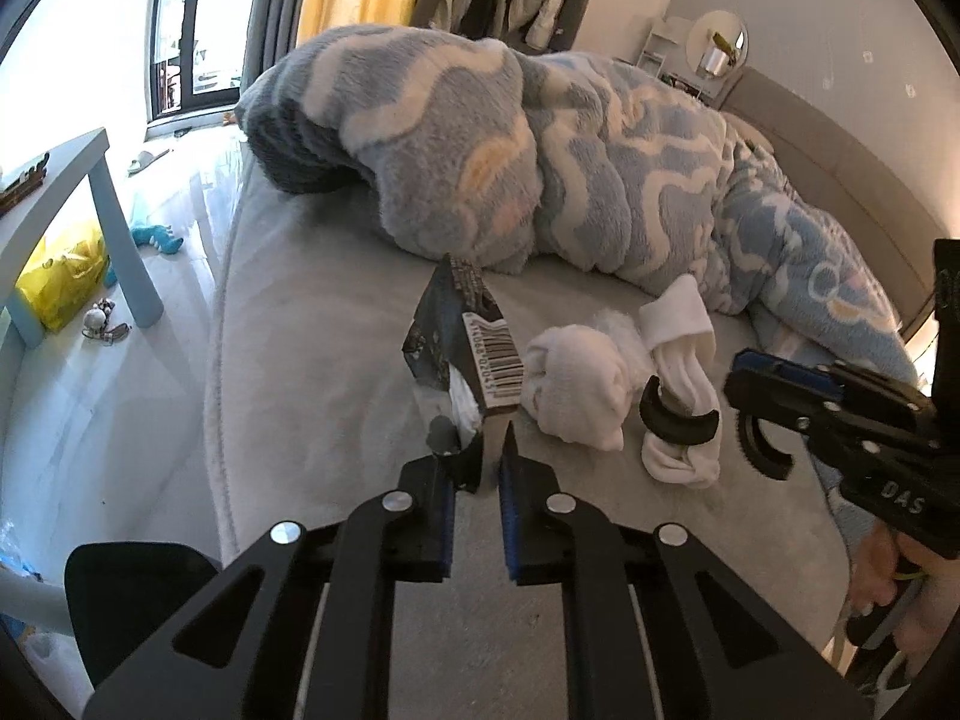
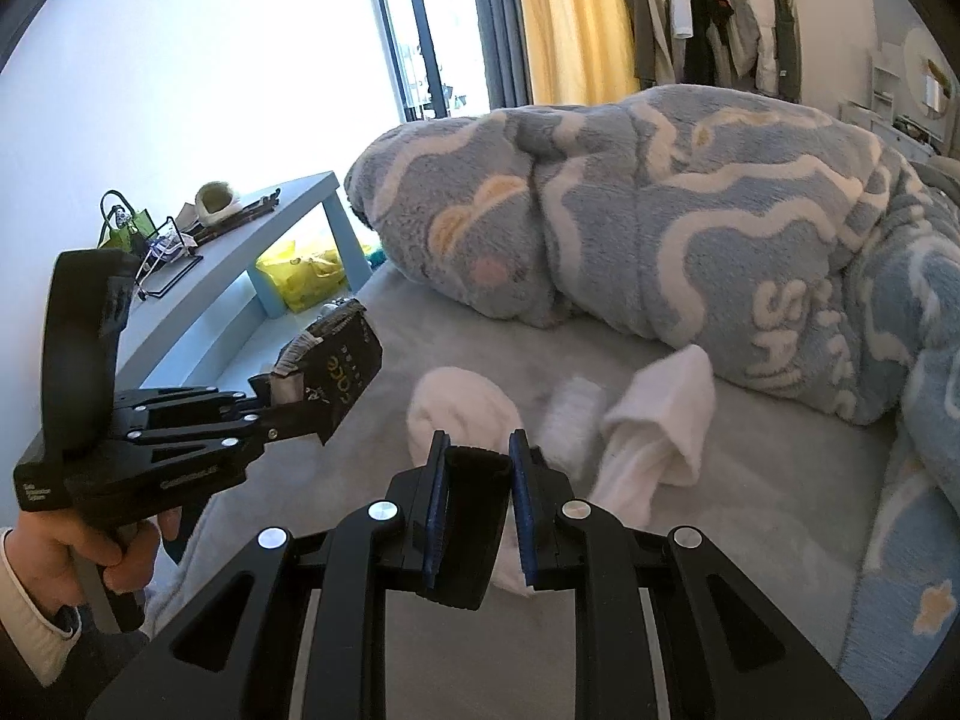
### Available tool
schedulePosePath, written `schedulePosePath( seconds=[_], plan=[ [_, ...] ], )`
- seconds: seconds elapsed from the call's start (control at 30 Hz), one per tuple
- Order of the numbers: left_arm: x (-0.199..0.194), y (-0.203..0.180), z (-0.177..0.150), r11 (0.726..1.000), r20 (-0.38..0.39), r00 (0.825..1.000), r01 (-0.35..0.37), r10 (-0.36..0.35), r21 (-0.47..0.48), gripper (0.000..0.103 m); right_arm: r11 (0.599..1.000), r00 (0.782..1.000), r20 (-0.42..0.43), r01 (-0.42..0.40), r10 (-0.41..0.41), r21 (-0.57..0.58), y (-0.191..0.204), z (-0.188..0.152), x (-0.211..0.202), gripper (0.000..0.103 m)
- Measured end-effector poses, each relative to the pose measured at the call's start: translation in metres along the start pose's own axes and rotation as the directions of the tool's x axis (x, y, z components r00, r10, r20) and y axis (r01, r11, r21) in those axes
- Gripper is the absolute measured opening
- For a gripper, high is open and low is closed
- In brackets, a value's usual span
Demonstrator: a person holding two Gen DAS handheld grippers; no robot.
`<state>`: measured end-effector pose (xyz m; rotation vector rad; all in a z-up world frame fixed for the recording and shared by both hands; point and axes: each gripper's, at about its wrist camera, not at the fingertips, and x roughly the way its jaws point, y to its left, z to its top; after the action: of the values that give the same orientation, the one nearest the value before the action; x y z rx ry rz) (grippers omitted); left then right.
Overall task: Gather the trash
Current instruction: 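Carry the black phone and barcode package over to the dark teal bin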
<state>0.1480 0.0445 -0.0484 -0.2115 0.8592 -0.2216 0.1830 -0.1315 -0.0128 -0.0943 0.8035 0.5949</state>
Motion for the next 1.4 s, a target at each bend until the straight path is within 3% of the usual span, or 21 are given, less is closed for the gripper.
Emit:
schedulePosePath(
  seconds=[0.77, 1.4],
  plan=[
    [-0.060, 0.068, -0.024, 0.997, 0.006, 0.999, -0.050, 0.050, -0.057, 0.014, 0.994, 0.997, -0.004, -0.077, 0.077, -0.083, 0.095, 0.020, 0.028, 0.020],
    [-0.091, 0.143, -0.069, 0.985, -0.078, 0.988, -0.141, 0.133, -0.104, 0.014, 0.976, 0.986, -0.024, -0.165, 0.163, -0.143, 0.185, 0.025, 0.056, 0.020]
  ],
)
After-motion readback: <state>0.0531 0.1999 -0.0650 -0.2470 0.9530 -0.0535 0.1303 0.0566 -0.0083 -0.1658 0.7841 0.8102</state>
